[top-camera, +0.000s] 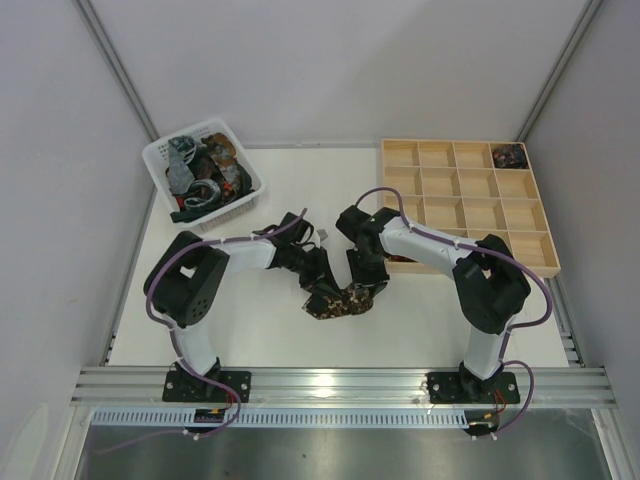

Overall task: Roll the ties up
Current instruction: Roll the tie

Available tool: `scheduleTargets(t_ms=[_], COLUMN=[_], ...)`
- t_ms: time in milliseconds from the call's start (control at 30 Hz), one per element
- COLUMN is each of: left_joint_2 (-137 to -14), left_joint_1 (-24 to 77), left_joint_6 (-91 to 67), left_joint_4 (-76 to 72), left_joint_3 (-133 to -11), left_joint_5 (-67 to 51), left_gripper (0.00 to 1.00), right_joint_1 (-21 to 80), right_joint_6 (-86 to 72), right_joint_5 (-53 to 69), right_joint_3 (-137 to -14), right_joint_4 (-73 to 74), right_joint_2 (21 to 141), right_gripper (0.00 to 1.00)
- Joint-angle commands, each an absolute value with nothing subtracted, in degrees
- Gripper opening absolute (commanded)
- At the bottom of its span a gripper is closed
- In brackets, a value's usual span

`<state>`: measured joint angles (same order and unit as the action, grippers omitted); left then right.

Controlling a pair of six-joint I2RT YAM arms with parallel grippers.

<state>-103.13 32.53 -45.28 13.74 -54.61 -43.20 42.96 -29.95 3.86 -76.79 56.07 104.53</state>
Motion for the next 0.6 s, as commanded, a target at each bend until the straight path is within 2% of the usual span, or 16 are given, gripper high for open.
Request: scheduleTargets(t_ms=[0, 300, 567], left_joint_2=[-105.4, -109.8, -111.1], left_joint_1=[33.8, 34.6, 34.5], left_joint_6=[-47.9, -48.3, -47.2], left_joint_4=[11.6, 11.3, 13.0], left_joint_3=[-57.1, -60.2, -60.6], left_joint_5=[-45.4, -45.3, -43.6], left_gripper=[0.17, 0.17, 0.16], right_joint_1=[43.4, 45.2, 46.7], right_joint_6=[-30.4, -30.4, -29.8], right_joint_5=[1.9, 4.8, 4.5], right_joint_3=[-79.2, -81.6, -84.1], right_joint_4=[57.2, 56.2, 56.5], right_joint_2=[104.8, 106.1, 107.2], right_gripper=[0.17, 0.20, 0.34])
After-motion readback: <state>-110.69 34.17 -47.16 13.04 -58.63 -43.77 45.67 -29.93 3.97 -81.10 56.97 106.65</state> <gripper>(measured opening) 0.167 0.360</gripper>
